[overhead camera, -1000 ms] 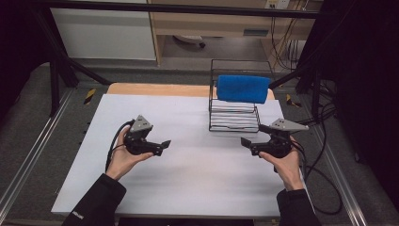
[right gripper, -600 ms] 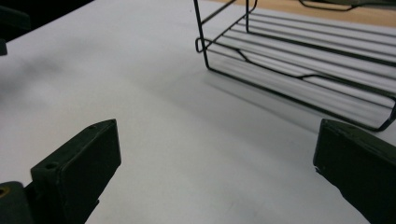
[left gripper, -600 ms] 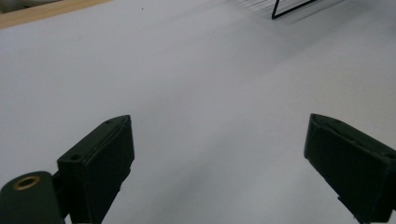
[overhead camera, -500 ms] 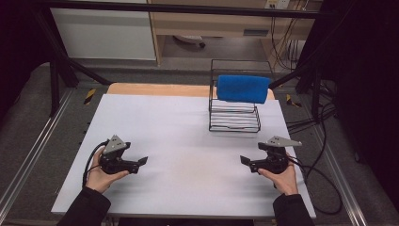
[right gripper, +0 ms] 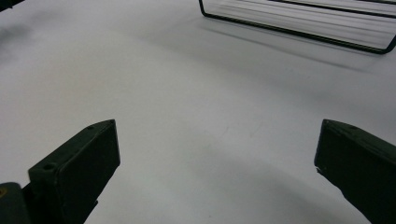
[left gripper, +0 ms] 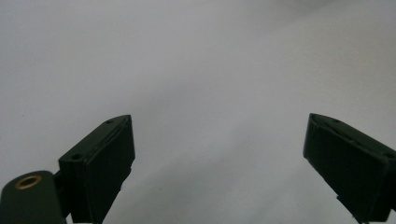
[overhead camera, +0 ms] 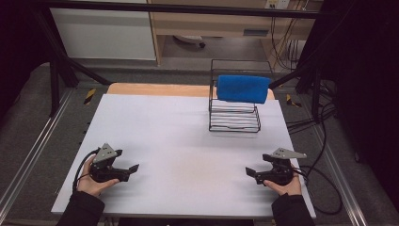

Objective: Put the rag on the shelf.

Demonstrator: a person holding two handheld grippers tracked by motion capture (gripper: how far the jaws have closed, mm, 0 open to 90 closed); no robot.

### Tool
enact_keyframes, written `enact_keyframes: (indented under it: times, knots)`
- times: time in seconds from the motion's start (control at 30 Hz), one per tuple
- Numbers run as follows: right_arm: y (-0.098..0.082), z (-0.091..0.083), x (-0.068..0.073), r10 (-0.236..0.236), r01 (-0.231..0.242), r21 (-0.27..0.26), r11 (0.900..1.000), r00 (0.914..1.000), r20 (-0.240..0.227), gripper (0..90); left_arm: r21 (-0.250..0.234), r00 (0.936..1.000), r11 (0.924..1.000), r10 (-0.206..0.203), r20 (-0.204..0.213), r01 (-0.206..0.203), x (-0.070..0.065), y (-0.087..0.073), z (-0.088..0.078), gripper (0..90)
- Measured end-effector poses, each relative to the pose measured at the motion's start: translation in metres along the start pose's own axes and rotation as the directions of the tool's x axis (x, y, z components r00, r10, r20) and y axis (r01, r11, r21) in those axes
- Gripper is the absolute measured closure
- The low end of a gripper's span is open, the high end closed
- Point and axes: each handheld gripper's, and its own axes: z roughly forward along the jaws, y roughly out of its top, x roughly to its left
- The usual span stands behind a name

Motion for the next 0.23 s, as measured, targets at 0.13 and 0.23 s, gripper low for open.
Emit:
enact_keyframes:
  times: [0.13, 0.23]
  knots:
    - [-0.0016, 0.0007, 0.0006, -0.010, 0.010, 0.013, 1.000, 0.9999, 0.008, 0.8, 0.005, 1.0000, 0.9999, -0.009, -0.003, 0.009, 0.0017, -0.0048, -0.0010, 8.9]
    - [-0.0018, 0.0012, 0.0013, -0.008, 0.007, 0.022, 1.000, 0.9999, 0.013, 0.8, 0.005, 0.9999, 0.9999, -0.016, 0.000, 0.016, 0.0024, -0.0067, -0.0013, 8.9]
